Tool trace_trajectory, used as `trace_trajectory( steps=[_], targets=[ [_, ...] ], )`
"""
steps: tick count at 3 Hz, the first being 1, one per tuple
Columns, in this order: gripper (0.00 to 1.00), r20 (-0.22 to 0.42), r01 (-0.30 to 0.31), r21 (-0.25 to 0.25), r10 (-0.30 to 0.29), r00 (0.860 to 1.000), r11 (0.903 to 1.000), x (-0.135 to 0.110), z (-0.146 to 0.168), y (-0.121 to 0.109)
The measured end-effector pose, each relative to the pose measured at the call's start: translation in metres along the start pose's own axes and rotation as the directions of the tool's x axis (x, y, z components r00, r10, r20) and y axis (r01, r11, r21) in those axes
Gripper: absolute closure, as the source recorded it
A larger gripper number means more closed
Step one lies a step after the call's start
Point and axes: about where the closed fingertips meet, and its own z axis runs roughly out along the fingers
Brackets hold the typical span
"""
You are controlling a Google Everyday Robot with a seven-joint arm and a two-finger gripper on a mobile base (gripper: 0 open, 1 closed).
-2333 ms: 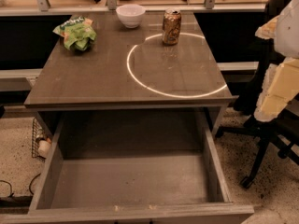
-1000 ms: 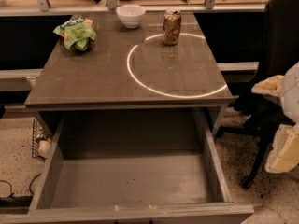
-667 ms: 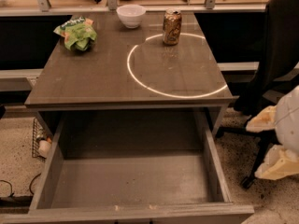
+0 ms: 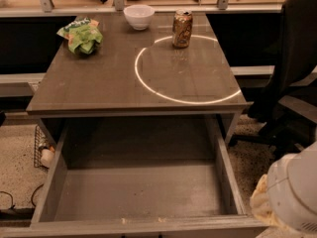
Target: Close top drawer
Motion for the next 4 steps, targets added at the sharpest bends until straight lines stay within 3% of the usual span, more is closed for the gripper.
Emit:
trace_trajectory(
  steps=[1, 2, 3, 4],
  targets=[
    [1.0, -0.063, -0.035, -0.072, 0.03, 0.998, 0.9968, 0.005, 0.031, 0.032],
    [1.0, -0.063, -0.035, -0.072, 0.03, 0.998, 0.9968, 0.005, 0.031, 0.032],
    [1.0, -0.041, -0.024, -0.084, 0.021, 0.999, 0.9962, 0.001, 0.051, 0.039],
    [1.0, -0.007, 0.016, -0.106, -0.017, 1.0, 0.9942, -0.012, 0.091, 0.052]
  ],
)
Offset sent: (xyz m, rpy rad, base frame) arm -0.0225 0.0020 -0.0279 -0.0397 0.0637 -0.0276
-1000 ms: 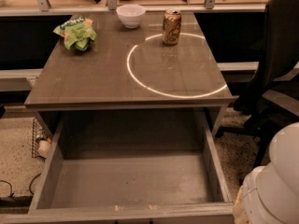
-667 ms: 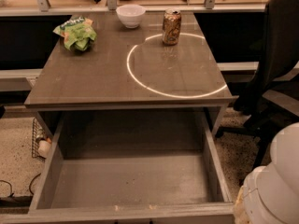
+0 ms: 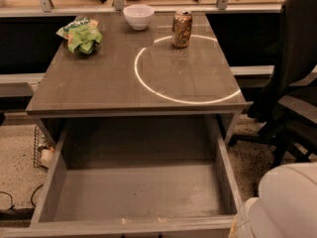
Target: Close top drawer
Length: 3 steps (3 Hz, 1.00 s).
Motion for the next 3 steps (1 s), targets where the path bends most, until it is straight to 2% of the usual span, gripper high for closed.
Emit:
trace_trajectory(
  steps=[1, 2, 3],
  targets=[
    [1.0, -0.002, 0.054, -0.023, -0.054, 0.999, 0.9983, -0.014, 0.038, 0.007],
    [1.0, -0.022, 0.116, -0.036, -0.117, 0.993, 0.9925, -0.032, 0.066, 0.009],
    [1.0, -0.039, 0.158, -0.039, -0.159, 0.986, 0.9867, -0.046, 0.084, 0.002]
  ],
)
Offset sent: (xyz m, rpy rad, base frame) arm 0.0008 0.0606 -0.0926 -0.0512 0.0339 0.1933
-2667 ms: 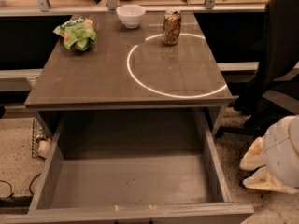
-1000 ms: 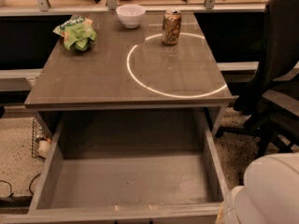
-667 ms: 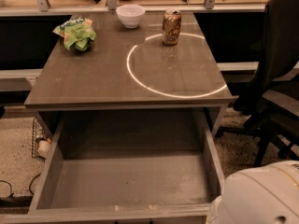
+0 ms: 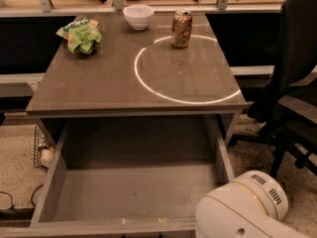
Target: Close top drawer
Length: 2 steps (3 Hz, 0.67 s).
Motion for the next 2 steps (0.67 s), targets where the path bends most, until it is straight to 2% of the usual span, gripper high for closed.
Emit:
trace_trajectory(
  steps=[2],
  targets=[
    [1.0, -0.003, 0.064, 0.042, -0.064, 0.998, 0.9971, -0.026, 0.01, -0.029]
  ],
)
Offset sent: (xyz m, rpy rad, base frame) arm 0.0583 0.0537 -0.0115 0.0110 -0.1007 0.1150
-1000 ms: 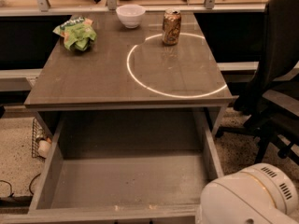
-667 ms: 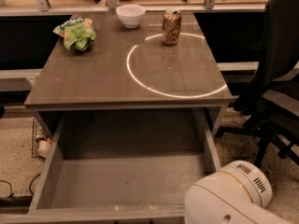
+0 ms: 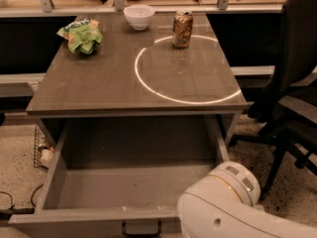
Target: Close top drawer
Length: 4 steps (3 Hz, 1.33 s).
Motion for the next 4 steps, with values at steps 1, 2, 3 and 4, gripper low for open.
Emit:
trace_trajectory(
  steps=[1, 2, 3, 4],
  targets=[
    [1.0, 0.013, 0.023, 0.048, -0.024, 1.0, 0.9986, -0.011, -0.002, -0.021],
    [1.0, 0.021, 0.038, 0.091, -0.04, 0.999, 0.9951, -0.019, -0.007, -0.043],
    [1.0, 0.018, 0.054, 0.116, -0.057, 0.998, 0.9918, -0.021, -0.008, -0.064],
    [1.0, 0.024, 0.055, 0.132, -0.059, 0.998, 0.9897, -0.017, -0.007, -0.088]
  ],
)
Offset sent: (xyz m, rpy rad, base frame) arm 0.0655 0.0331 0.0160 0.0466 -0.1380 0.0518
